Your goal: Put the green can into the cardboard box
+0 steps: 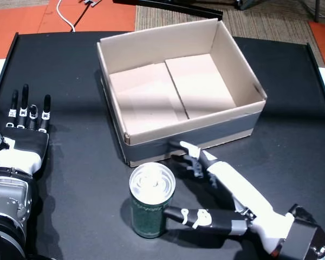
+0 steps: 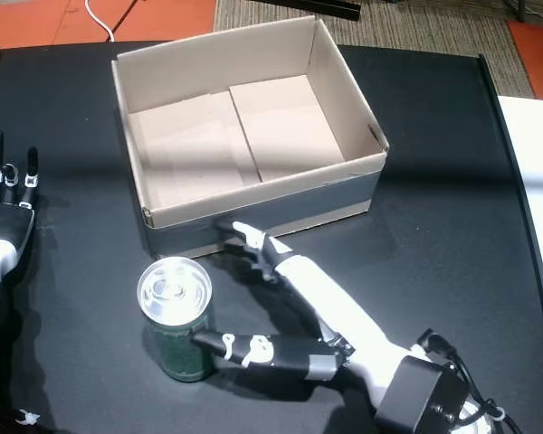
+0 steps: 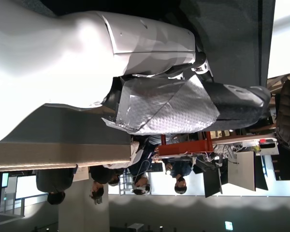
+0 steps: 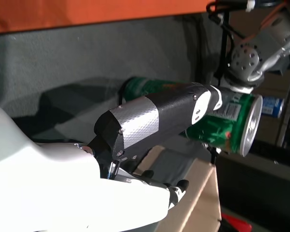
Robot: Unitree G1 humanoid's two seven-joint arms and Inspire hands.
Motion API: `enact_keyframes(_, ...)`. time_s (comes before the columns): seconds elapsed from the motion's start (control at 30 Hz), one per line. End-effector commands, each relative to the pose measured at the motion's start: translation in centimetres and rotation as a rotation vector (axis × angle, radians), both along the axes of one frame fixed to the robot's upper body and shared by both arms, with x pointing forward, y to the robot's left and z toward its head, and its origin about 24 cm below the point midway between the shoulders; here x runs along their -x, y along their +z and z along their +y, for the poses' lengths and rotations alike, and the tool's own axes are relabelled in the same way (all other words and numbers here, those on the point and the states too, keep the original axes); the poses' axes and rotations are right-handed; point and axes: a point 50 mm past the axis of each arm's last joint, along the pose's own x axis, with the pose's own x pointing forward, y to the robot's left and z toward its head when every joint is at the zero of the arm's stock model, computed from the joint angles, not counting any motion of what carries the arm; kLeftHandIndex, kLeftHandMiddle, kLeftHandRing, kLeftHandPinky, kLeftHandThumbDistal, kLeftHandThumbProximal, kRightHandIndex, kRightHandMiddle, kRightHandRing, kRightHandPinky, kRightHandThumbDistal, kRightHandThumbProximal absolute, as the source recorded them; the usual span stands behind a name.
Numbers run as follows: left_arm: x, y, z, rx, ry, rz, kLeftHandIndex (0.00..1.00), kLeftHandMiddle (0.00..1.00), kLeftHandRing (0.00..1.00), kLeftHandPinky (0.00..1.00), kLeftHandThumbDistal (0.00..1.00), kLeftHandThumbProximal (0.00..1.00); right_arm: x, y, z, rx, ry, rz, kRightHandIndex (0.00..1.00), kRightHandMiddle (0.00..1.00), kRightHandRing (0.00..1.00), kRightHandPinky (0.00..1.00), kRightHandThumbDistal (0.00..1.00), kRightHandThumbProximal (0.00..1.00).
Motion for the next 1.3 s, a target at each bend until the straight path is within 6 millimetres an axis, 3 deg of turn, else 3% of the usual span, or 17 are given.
enact_keyframes(0.0, 0.4, -0.6, -0.1, -0.009, -0.002, 0.03, 0.44, 0.2, 0.58, 0.86, 0.7, 0.98, -0.1, -0.2, -0.4, -0.009, 0.0, 0.036, 0.91, 0.99, 1.0, 1.0, 1.0, 0.64)
enact_keyframes(0.37, 0.4, -0.8, -0.3, -0.006, -0.002, 0.044, 0.42, 0.2, 0.58, 0.88, 0.72, 0.99, -0.1, -0.6, -1.1, -0.012, 0.048, 0.127, 0.84, 0.95, 1.0, 1.0, 1.0, 0.67)
enact_keyframes(0.47, 0.5, -0.9, -0.3, -0.003, 0.0, 0.049, 0.4, 0.19, 0.57, 0.84, 0.73, 0.94, -0.4, -0.4, -1.0, -0.013, 0.061, 0.142, 0.86, 0.97, 1.0, 1.0, 1.0, 0.63)
enact_keyframes(0.63, 0.4, -0.8, -0.5, 0.003, 0.0, 0.053, 0.42, 0.22, 0.6, 0.86, 0.67, 0.98, -1.2, -0.1, -0.1, -0.032, 0.071, 0.166, 0.86, 0.96, 0.99, 1.0, 1.0, 0.61)
enact_keyframes(0.77, 0.3, -0.8, -0.7, 0.001, -0.002, 0.055, 0.42, 0.22, 0.6, 0.87, 0.69, 0.96, -1.6, 0.0, 0.8, -0.019, 0.094, 0.174, 0.81, 0.96, 0.99, 1.0, 1.0, 0.63)
enact_keyframes(0.97, 0.3, -0.8, -0.9, -0.001, -0.011, 0.051, 0.38, 0.19, 0.56, 0.88, 0.67, 0.95, -2.3, 0.9, 2.3, 0.002, 0.132, 0.126, 0.88, 0.93, 0.96, 1.0, 1.0, 0.64)
enact_keyframes(1.1, 0.3, -0.9, -0.9, 0.013, -0.005, 0.057, 0.34, 0.18, 0.51, 0.84, 0.65, 0.92, -2.5, 1.0, 2.6, 0.016, 0.136, 0.119, 0.87, 0.93, 0.96, 1.0, 1.0, 0.65)
enact_keyframes(1.27, 0.3, -0.8, -0.9, 0.015, 0.001, 0.066, 0.3, 0.2, 0.54, 0.84, 0.61, 0.93, -2.6, 1.1, 2.5, 0.038, 0.143, 0.119, 0.89, 0.94, 0.96, 1.0, 1.0, 0.64)
